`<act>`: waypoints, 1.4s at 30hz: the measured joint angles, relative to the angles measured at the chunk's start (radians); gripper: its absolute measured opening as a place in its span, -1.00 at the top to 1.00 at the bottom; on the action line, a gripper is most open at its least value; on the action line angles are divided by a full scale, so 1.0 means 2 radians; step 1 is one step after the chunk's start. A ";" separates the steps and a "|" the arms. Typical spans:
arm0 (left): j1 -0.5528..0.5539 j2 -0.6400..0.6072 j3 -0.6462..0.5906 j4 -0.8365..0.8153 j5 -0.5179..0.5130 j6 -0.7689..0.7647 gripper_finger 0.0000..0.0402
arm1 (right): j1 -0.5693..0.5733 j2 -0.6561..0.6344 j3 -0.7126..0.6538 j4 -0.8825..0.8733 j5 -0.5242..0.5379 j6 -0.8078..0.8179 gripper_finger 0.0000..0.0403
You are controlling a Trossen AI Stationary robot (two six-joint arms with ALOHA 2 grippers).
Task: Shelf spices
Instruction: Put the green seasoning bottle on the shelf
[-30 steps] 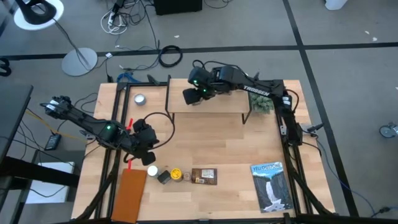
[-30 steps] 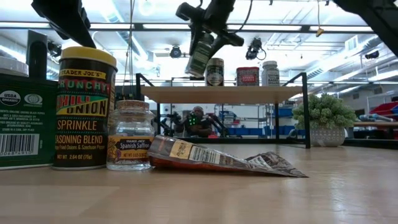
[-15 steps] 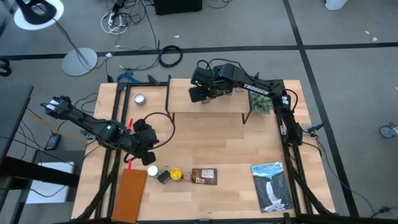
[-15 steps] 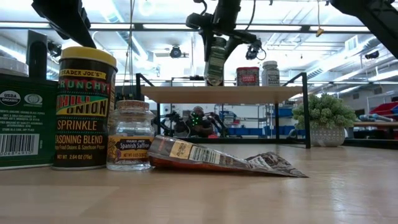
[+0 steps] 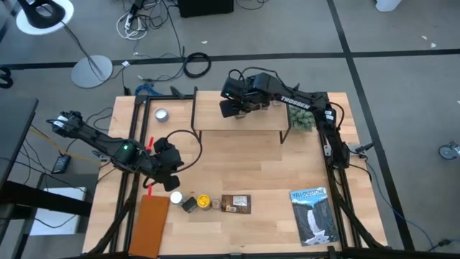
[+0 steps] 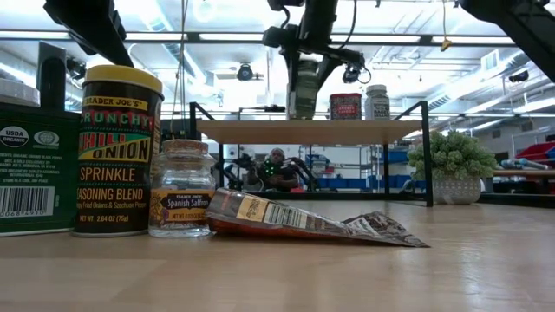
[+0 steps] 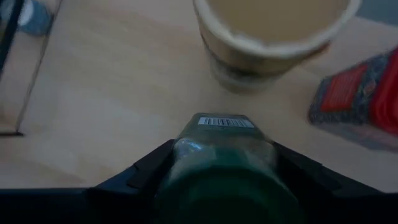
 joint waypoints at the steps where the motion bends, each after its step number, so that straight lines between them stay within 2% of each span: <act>1: 0.000 0.000 0.000 0.000 0.000 0.000 0.97 | 0.000 0.000 0.000 0.003 0.003 0.000 -0.16; 42: 0.000 0.000 0.000 0.000 0.000 -0.001 0.97 | 0.000 -0.001 0.000 0.025 -0.009 -0.028 -0.13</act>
